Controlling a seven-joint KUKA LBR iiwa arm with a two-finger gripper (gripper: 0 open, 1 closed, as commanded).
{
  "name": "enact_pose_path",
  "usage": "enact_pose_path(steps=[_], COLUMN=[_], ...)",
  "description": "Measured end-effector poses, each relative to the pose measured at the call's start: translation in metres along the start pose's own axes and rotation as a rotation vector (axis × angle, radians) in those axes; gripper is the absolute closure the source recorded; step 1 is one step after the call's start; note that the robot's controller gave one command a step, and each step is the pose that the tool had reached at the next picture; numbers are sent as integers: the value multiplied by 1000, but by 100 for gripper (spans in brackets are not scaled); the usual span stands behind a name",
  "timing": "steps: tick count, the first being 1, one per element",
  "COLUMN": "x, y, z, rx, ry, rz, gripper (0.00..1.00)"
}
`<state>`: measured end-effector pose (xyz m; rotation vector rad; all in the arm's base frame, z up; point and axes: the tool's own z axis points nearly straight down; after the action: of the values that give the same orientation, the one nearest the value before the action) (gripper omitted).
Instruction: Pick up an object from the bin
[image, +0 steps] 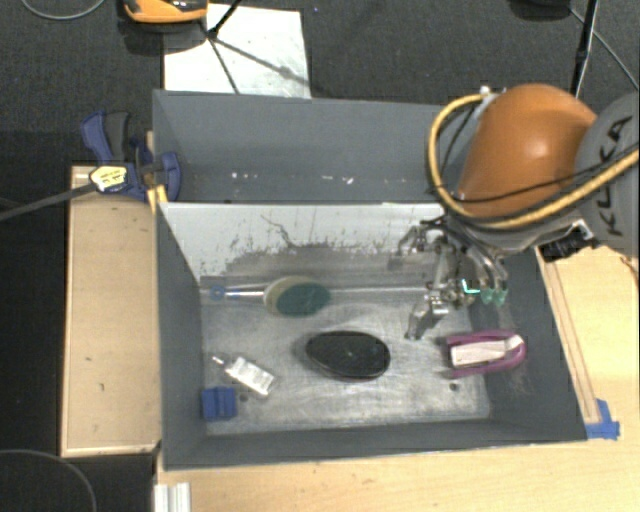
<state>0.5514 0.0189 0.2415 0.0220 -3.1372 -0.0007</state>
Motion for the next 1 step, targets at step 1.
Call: enact_pose_path(steps=[1], x=[25], y=[32], z=[140], rx=[0], ry=[0], rz=[-237], gripper=[0])
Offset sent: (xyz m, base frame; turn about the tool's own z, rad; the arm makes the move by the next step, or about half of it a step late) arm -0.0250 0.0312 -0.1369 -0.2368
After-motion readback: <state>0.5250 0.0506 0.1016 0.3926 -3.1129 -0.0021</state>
